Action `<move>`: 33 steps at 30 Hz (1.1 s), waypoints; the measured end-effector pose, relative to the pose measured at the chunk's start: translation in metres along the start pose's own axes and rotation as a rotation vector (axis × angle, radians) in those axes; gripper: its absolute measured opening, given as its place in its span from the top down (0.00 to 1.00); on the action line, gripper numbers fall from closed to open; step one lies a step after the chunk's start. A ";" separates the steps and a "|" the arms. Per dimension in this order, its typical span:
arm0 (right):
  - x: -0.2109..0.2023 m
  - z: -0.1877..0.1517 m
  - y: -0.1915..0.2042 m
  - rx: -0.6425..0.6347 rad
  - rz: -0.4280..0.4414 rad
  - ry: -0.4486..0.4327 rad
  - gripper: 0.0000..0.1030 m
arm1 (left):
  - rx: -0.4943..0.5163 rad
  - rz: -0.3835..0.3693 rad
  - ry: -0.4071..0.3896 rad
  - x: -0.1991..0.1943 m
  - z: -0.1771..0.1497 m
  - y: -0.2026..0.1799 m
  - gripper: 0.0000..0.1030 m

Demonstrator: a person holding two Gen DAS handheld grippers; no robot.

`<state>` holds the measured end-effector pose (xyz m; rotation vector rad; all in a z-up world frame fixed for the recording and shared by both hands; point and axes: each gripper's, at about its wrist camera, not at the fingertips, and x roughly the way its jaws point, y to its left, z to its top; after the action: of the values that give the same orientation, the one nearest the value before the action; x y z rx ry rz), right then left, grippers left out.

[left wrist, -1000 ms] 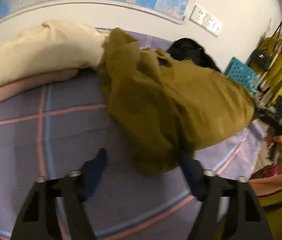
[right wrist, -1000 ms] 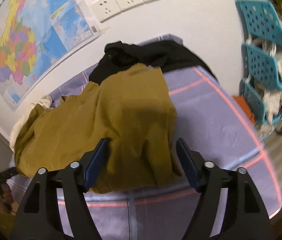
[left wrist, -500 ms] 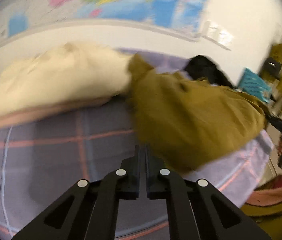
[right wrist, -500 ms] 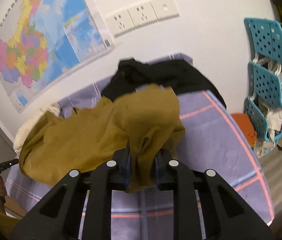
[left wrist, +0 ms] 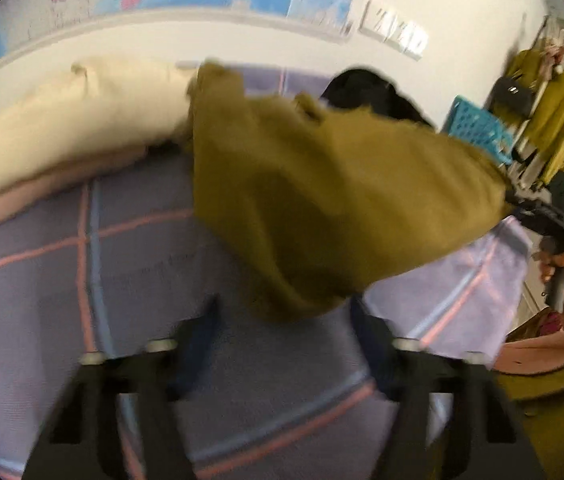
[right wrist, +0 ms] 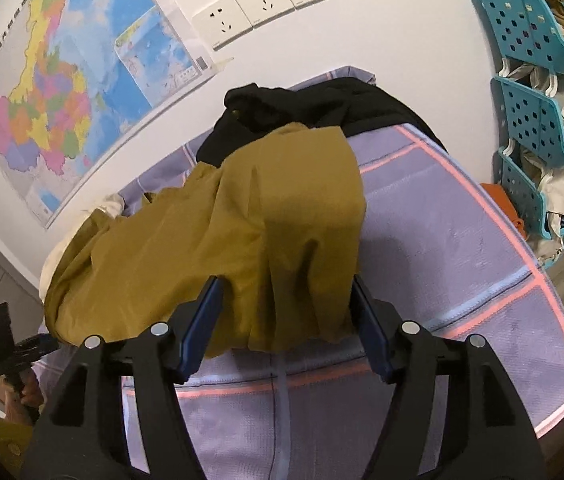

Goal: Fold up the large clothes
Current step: 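Open the right tool and withdraw both tools from the folded shirt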

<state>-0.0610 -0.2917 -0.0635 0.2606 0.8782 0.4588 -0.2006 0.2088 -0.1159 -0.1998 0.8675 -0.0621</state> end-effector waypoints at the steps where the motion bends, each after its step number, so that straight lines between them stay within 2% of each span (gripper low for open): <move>1: 0.002 0.001 0.001 -0.003 0.001 0.005 0.50 | -0.011 -0.004 -0.016 0.001 0.001 0.003 0.72; 2: 0.001 0.003 0.002 -0.020 -0.018 -0.004 0.69 | -0.017 -0.022 -0.021 -0.001 0.001 0.006 0.81; 3: -0.001 0.006 0.002 -0.030 -0.017 -0.010 0.75 | -0.017 -0.020 -0.030 -0.004 0.003 0.007 0.82; 4: -0.005 0.010 0.002 -0.026 -0.003 -0.021 0.77 | -0.012 -0.011 -0.038 -0.009 0.004 0.008 0.86; 7: -0.017 0.022 0.012 -0.069 0.004 -0.089 0.80 | -0.004 0.031 -0.048 -0.020 0.008 0.012 0.88; 9: -0.008 0.022 0.011 -0.056 -0.018 -0.058 0.79 | -0.004 0.049 -0.021 -0.015 0.004 0.011 0.85; 11: 0.003 0.016 0.007 -0.040 -0.046 -0.004 0.73 | -0.002 0.093 -0.015 -0.011 0.002 0.009 0.73; 13: 0.001 0.009 -0.002 0.014 -0.034 -0.014 0.64 | 0.003 0.133 -0.019 -0.010 0.001 0.006 0.69; 14: -0.002 0.006 -0.008 0.055 -0.026 -0.013 0.55 | 0.003 0.148 -0.024 -0.011 0.001 0.004 0.67; 15: -0.005 0.004 -0.011 0.079 -0.017 -0.014 0.51 | 0.006 0.159 -0.027 -0.012 0.002 0.002 0.67; 17: -0.010 -0.001 -0.010 0.082 -0.012 -0.018 0.49 | 0.016 0.197 -0.032 -0.015 0.002 0.001 0.57; 18: -0.015 -0.004 -0.006 0.071 -0.018 -0.022 0.45 | 0.020 0.209 -0.036 -0.016 0.002 -0.001 0.55; 21: -0.033 -0.009 0.008 0.012 -0.046 -0.058 0.43 | 0.035 0.228 -0.056 -0.022 0.002 -0.006 0.50; 22: -0.040 -0.011 0.014 -0.012 -0.061 -0.077 0.42 | 0.037 0.229 -0.059 -0.023 0.001 -0.007 0.44; 23: -0.047 -0.012 0.021 -0.043 -0.070 -0.095 0.42 | 0.043 0.236 -0.062 -0.024 0.000 -0.009 0.42; 26: -0.058 -0.011 0.046 -0.130 -0.048 -0.126 0.39 | 0.055 0.233 -0.063 -0.024 0.001 -0.012 0.39; 29: -0.053 -0.013 0.077 -0.242 0.004 -0.115 0.33 | 0.039 0.218 -0.064 -0.023 0.000 -0.013 0.33; 33: -0.030 -0.027 0.118 -0.408 0.016 -0.055 0.28 | 0.005 0.196 -0.056 -0.021 -0.004 -0.011 0.24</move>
<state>-0.1315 -0.2024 -0.0128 -0.0936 0.7104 0.6304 -0.2169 0.2003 -0.1001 -0.1100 0.8277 0.1239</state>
